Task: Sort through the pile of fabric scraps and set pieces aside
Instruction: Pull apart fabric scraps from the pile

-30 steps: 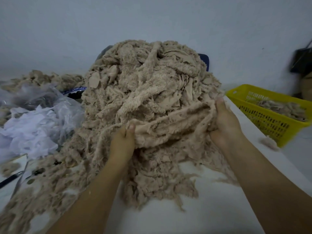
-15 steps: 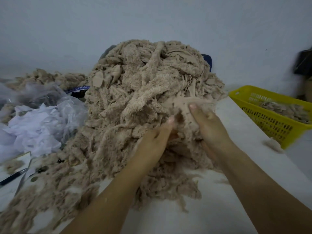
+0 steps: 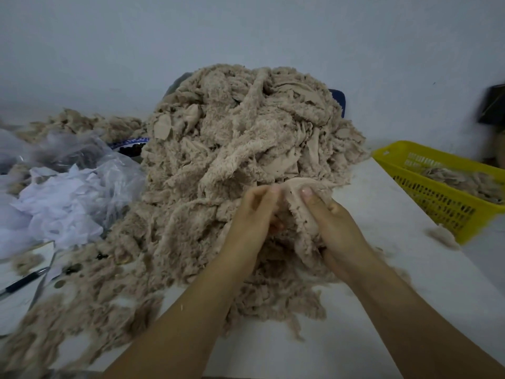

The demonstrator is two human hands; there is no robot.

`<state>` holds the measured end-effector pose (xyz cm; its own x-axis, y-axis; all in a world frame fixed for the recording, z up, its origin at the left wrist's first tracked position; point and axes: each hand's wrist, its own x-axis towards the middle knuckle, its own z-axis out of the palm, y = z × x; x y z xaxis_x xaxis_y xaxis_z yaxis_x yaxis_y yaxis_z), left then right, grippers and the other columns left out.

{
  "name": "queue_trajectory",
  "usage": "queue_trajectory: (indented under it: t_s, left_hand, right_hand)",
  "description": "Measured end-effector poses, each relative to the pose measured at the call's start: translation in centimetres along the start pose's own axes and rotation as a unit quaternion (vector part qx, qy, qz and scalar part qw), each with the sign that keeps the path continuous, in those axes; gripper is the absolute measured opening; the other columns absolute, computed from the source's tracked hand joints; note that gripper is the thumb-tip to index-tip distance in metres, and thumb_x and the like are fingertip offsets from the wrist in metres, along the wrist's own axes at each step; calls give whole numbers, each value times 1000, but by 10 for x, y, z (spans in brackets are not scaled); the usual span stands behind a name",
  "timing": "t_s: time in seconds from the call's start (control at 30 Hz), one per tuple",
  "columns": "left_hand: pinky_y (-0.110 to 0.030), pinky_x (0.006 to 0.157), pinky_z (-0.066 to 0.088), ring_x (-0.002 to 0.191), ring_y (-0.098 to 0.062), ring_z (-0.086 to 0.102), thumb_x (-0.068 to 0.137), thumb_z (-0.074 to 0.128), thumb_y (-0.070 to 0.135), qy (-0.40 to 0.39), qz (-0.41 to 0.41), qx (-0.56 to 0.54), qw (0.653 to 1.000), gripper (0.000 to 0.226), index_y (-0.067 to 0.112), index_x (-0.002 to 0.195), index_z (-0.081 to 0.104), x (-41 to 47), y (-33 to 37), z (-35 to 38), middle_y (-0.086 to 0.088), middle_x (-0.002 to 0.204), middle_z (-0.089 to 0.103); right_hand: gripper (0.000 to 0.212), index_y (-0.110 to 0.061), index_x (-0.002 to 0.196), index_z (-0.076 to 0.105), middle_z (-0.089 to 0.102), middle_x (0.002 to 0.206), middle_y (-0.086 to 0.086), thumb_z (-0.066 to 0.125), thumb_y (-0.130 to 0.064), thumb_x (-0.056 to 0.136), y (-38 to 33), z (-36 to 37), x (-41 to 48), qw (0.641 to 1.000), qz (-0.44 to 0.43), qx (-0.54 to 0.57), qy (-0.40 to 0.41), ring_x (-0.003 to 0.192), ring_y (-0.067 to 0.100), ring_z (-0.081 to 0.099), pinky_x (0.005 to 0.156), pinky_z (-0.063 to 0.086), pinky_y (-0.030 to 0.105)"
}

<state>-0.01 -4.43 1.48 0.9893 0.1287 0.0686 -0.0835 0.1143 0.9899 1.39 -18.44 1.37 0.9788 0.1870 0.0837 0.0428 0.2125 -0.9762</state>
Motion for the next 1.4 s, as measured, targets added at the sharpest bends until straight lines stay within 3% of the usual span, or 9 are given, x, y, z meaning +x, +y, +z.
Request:
queue_trajectory:
  t_s: [0.3,0.43,0.57,0.67,0.73,0.93,1.1,1.23,1.4]
  left_hand:
    - [-10,56,38,69,4,57,101,55,30,8,102,326,940,23,28,80,62,3,-13,-19,22,76,64]
    - [-19,60,38,78,-13,58,104,51,27,106,81,381,915,18,19,93,64,12,-11,-64,4,84,64]
    - [-30,61,35,69,-14,49,102,44,47,52,50,417,906,46,9,85,63,10,-6,-65,0,80,55]
    - [-20,67,38,73,-2,54,73,27,95,-31,-6,301,953,79,34,89,75,-2,2,-37,8,88,62]
    - [-29,100,45,112,2,59,61,35,102,-101,-93,145,980,87,45,119,68,-7,11,-19,16,119,68]
    - [-37,88,58,110,-30,69,96,59,30,-32,-92,-149,984,36,3,116,70,0,17,-7,-16,113,73]
    - [-38,101,53,116,-26,66,103,51,28,-79,-45,-110,990,38,1,124,66,-11,12,-7,-16,120,71]
    - [-35,85,59,104,-26,71,104,48,26,-2,-73,-202,977,34,1,118,66,-12,17,-3,-17,111,73]
    - [-39,87,58,104,-24,72,105,44,30,59,-98,-289,951,35,5,119,65,3,24,-31,-13,114,74]
  right_hand:
    - [72,-10,129,61,71,119,12,63,-59,76,1,-9,-1,997,44,33,60,111,26,67,100,51,48]
    - [39,-16,112,72,75,106,11,53,-46,97,-7,-32,4,987,1,108,119,97,24,73,72,61,38]
    - [59,-14,135,57,71,118,12,57,-53,90,-7,-33,9,992,4,67,111,107,28,69,93,55,52]
    - [58,-17,126,64,73,113,13,64,-54,82,0,-13,0,999,-2,12,44,106,31,69,100,50,54]
    - [52,-18,108,72,76,102,11,66,-61,80,4,-1,-8,998,1,-63,1,99,32,71,97,52,54]
    - [63,-23,91,71,75,96,4,60,-81,69,11,4,-19,976,-18,-216,-13,95,27,70,89,55,52]
    - [96,-34,140,53,58,139,-11,41,-95,66,5,7,-14,984,-33,-175,6,129,8,53,109,44,39]
    - [39,-49,81,65,69,79,-25,34,-66,95,9,5,-7,974,-102,-188,79,76,-8,63,70,49,16]
    - [65,-29,44,37,30,45,-8,33,-52,104,6,-31,2,968,-36,-181,173,43,11,29,61,28,38]
